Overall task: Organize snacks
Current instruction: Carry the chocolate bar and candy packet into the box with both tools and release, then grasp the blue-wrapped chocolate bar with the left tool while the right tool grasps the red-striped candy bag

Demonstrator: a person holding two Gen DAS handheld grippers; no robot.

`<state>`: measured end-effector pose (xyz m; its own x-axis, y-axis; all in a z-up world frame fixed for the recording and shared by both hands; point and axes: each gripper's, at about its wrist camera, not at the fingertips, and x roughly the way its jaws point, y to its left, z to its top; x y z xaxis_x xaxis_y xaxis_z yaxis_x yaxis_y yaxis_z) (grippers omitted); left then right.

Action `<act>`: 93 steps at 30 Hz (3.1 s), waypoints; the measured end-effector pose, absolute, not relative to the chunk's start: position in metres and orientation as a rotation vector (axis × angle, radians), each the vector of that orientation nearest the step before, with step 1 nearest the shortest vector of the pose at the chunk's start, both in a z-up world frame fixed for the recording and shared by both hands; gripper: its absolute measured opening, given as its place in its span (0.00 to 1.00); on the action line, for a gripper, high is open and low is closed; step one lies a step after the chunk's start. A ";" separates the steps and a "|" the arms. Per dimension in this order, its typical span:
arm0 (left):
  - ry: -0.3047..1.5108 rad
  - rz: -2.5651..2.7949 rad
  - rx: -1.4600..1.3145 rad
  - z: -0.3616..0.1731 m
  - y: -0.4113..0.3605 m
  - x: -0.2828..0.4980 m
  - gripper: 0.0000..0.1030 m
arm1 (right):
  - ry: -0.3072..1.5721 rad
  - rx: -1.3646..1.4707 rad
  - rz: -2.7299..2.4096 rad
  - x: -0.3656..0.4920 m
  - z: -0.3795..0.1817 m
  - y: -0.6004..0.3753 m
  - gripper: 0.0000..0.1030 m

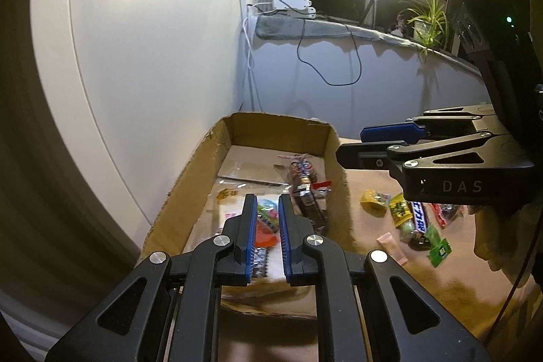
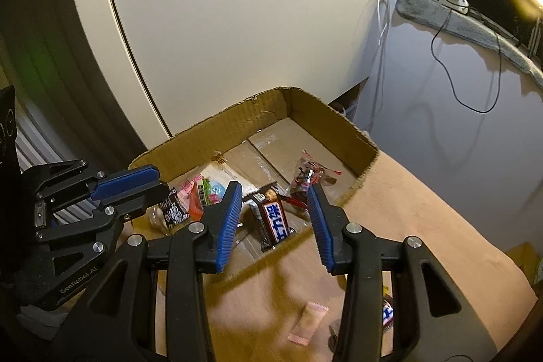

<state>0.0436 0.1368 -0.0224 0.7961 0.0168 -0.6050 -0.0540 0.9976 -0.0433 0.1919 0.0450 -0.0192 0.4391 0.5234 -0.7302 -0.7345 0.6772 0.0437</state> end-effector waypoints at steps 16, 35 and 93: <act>0.650 -0.056 -0.033 -0.016 0.078 0.038 0.11 | 0.761 -0.245 0.618 0.183 -0.013 -0.072 0.52; 0.795 -0.258 -0.051 -0.052 -0.017 0.082 0.22 | 0.921 -0.134 0.470 0.208 -0.085 -0.181 0.54; 0.882 -0.254 0.025 -0.091 -0.048 0.116 0.26 | 0.947 -0.168 0.597 0.190 -0.110 -0.173 0.41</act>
<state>0.1163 -0.0481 -0.0906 0.6079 -0.2094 -0.7659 0.2296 0.9697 -0.0830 0.1902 -0.1733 -0.1100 0.4379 0.4062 -0.8020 -0.5487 0.8274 0.1195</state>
